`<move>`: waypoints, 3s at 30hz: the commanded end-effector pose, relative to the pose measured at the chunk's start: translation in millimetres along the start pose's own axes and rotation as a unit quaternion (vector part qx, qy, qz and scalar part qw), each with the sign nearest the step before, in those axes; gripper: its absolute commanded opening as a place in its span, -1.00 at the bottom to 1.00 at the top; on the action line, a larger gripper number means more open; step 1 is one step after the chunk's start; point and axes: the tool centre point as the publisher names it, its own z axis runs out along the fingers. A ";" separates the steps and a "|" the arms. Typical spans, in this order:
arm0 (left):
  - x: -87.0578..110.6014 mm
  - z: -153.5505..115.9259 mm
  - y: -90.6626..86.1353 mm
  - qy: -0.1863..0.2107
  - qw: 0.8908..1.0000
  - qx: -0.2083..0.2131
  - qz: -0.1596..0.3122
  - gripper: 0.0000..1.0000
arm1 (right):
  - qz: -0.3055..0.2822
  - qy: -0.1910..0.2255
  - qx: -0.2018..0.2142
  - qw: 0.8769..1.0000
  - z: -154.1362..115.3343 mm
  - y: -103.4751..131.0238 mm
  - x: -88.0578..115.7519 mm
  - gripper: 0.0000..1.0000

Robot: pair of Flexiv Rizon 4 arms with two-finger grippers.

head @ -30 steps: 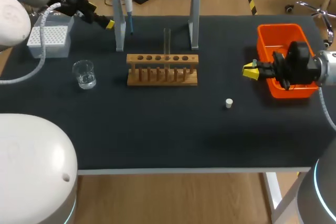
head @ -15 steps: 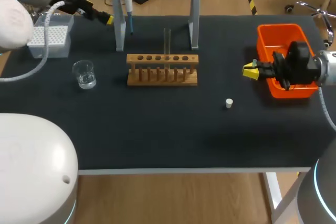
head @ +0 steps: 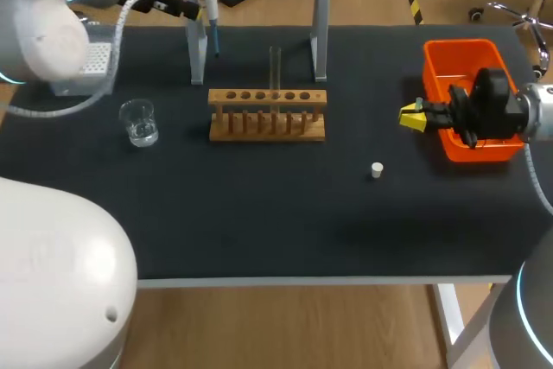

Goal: Invert the test tube, pick up the pipette, mount the tip to pipette, aspirate from beaker and dispense into the tube, eject the tip, return the pipette, and cap with the stopper.

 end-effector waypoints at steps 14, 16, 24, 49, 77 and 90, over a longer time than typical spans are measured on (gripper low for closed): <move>-5.4 54.7 -18.0 -0.074 0.995 0.040 -0.052 1.00 | 0.000 0.001 0.000 1.000 -0.5 -0.2 -0.2 -1.00; -5.6 57.8 -20.9 -0.079 0.994 0.047 -0.054 1.00 | 0.000 0.001 0.000 1.000 -0.5 -0.2 -0.2 -1.00; -4.9 66.6 -31.3 -0.116 0.989 0.069 -0.061 1.00 | 0.000 0.001 0.000 1.000 -0.5 -0.2 -0.2 -1.00; 4.5 78.0 -43.2 -0.162 0.980 0.093 -0.073 1.00 | 0.000 0.001 0.000 1.000 -0.5 -0.2 -0.2 -1.00; 7.0 89.4 -57.4 -0.182 0.968 0.129 -0.116 1.00 | 0.000 0.001 0.000 1.000 -0.5 -0.2 -0.2 -1.00; -5.8 92.5 -63.6 -0.191 0.961 0.148 -0.132 1.00 | 0.000 0.001 0.000 1.000 -0.5 -0.2 -0.2 -1.00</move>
